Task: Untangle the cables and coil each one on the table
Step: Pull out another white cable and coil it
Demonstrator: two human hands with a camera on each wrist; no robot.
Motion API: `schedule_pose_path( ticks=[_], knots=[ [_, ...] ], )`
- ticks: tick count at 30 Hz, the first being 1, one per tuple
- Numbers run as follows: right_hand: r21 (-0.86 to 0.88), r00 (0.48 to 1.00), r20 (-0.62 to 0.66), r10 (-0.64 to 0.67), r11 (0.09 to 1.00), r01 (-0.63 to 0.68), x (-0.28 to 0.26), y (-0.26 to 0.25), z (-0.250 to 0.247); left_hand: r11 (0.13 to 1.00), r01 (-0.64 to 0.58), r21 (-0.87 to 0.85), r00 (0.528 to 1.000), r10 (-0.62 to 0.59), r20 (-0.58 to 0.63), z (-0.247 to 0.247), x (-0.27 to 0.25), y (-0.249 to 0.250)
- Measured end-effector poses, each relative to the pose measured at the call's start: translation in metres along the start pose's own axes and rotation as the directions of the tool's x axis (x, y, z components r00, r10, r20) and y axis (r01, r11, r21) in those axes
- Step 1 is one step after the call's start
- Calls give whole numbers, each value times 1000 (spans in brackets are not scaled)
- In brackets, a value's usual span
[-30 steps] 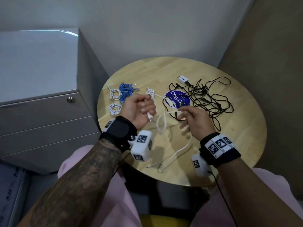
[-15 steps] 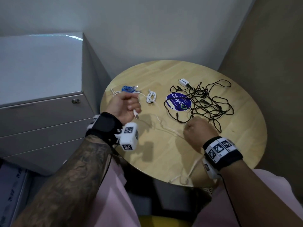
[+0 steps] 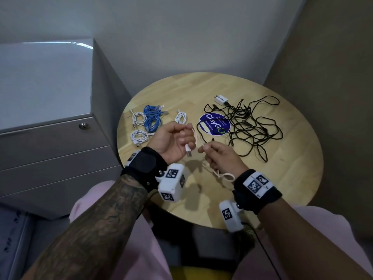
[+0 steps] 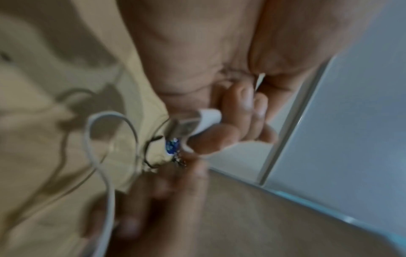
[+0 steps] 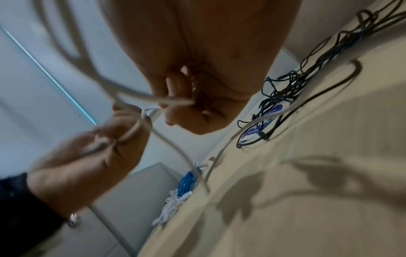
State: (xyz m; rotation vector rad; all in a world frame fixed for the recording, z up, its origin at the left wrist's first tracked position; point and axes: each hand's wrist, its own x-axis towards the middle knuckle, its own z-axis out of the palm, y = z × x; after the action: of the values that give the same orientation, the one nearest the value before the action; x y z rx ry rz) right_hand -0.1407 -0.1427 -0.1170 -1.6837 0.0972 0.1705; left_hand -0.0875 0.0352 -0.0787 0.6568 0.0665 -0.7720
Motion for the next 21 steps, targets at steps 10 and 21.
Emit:
schedule_pose_path(
  ticks=[10, 21],
  knots=[
    [-428, 965, 263, -2, 896, 118, -13, -16, 2, 929, -354, 109, 913, 369, -176, -13, 11, -5],
    [-411, 953, 97, -286, 861, 300, -22, -38, -15, 387, -229, 893, 914, 402, 61, -7, 7, -21]
  ],
)
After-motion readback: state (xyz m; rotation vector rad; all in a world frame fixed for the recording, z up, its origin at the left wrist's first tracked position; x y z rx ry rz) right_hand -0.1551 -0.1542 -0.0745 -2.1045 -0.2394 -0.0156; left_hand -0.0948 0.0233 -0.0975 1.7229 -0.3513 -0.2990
